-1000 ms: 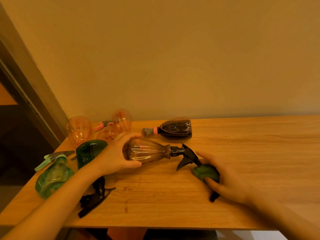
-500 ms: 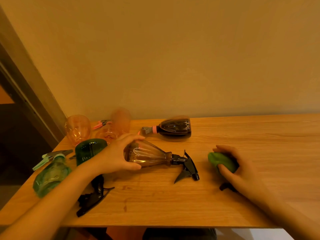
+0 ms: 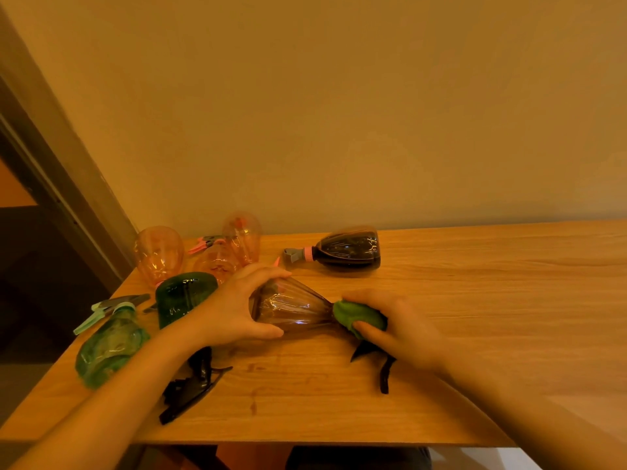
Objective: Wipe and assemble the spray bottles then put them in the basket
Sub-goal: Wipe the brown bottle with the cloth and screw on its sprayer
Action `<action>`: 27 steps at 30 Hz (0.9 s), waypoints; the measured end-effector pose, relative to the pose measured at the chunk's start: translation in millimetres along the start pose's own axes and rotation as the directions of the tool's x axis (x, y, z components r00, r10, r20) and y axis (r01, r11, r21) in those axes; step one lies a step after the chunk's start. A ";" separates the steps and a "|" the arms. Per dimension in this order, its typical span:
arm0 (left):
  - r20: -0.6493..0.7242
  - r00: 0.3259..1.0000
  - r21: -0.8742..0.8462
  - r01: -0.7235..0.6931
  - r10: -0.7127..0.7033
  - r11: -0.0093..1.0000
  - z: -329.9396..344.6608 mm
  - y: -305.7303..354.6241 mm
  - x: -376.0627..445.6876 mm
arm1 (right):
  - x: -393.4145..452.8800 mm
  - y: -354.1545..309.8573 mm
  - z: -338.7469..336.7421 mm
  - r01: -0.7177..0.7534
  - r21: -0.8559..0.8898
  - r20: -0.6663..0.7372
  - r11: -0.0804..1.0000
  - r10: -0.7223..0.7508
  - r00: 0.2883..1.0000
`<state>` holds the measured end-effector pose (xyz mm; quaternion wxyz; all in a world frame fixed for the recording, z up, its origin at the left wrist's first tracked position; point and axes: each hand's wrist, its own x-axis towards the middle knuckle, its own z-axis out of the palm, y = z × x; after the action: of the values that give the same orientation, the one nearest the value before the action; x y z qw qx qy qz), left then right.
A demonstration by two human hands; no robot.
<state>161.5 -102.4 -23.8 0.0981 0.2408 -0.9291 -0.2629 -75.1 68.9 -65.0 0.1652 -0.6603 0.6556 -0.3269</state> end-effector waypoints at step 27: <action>0.032 0.997 -0.053 0.068 -0.066 0.996 -2.4 -2.7 1.9 | -50.8 20.2 8.1 0.286 -0.249 0.068 0.925 -0.278 0.958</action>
<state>161.7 -106.4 -23.1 0.0816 0.2650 -0.9145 -0.2947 -81.5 114.9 -94.9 0.0401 -0.7684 0.5880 -0.2493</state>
